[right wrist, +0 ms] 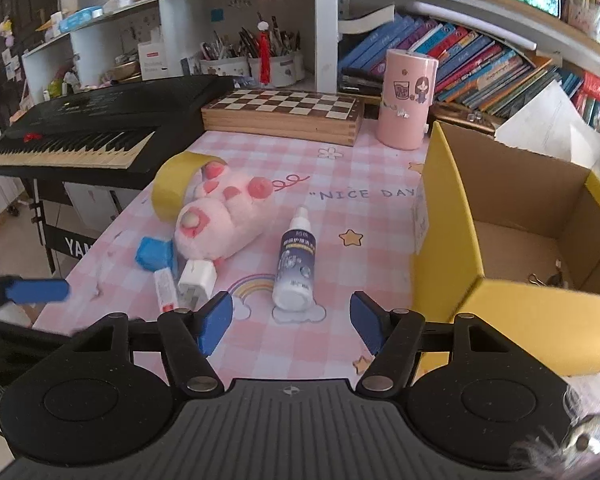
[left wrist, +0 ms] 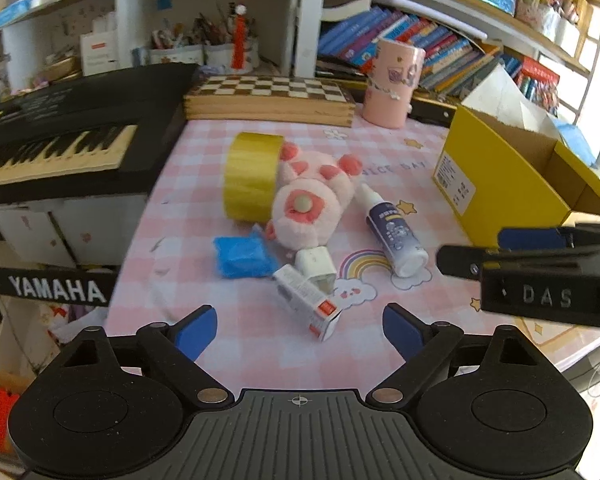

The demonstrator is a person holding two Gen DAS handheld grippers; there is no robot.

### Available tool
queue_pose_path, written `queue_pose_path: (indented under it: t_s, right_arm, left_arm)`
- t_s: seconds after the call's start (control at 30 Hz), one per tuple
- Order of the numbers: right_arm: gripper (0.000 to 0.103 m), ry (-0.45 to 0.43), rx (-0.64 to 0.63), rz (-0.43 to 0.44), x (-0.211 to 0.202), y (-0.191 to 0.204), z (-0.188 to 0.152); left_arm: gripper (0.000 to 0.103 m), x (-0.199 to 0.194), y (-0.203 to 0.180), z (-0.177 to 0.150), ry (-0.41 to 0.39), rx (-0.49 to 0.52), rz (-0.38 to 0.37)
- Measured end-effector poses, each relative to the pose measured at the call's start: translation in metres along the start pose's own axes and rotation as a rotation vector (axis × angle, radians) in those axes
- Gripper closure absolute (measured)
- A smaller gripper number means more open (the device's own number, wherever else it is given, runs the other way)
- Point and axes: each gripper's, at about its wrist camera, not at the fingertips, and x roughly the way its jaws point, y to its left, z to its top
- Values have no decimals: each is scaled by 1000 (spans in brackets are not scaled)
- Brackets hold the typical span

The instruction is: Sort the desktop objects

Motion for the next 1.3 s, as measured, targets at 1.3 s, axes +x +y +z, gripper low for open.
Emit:
queue_pose_path:
  t_s: [1.3]
  right_arm:
    - [55, 186, 57, -14, 117, -10, 39]
  left_arm:
    - [50, 36, 16, 13, 29, 100, -104]
